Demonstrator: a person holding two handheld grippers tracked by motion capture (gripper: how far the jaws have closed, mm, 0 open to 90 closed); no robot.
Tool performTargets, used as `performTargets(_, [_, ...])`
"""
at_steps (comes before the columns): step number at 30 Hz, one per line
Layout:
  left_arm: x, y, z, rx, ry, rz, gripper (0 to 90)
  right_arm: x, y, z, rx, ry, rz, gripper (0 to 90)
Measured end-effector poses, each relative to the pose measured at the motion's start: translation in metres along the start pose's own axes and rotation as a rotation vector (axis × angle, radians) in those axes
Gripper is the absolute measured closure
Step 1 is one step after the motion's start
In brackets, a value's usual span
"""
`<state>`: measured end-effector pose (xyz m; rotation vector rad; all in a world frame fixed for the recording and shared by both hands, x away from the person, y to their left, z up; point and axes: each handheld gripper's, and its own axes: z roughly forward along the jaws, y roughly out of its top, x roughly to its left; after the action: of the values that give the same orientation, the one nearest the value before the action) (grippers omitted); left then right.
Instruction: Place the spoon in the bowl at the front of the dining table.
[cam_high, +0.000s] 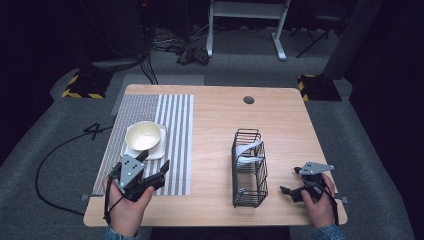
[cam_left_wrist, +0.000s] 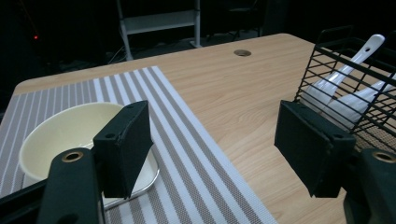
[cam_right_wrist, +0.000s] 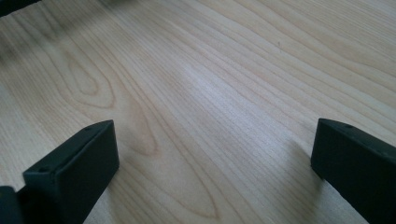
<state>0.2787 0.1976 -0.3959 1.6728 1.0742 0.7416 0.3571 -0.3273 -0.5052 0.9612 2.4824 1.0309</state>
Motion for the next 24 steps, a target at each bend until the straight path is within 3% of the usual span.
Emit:
performTargets(13, [-0.025, 0.020, 0.029, 0.001, -0.128, 0.058, 26.5, 0.000, 0.000, 0.000, 0.000, 0.000, 0.000, 0.9])
performTargets(19, [-0.042, 0.030, 0.035, -0.001, -0.197, 0.090, 26.6, 0.000, 0.000, 0.000, 0.000, 0.000, 0.000, 0.9])
performTargets(24, [-0.054, 0.036, 0.039, -0.002, -0.229, 0.110, 26.9, 0.000, 0.000, 0.000, 0.000, 0.000, 0.000, 0.9])
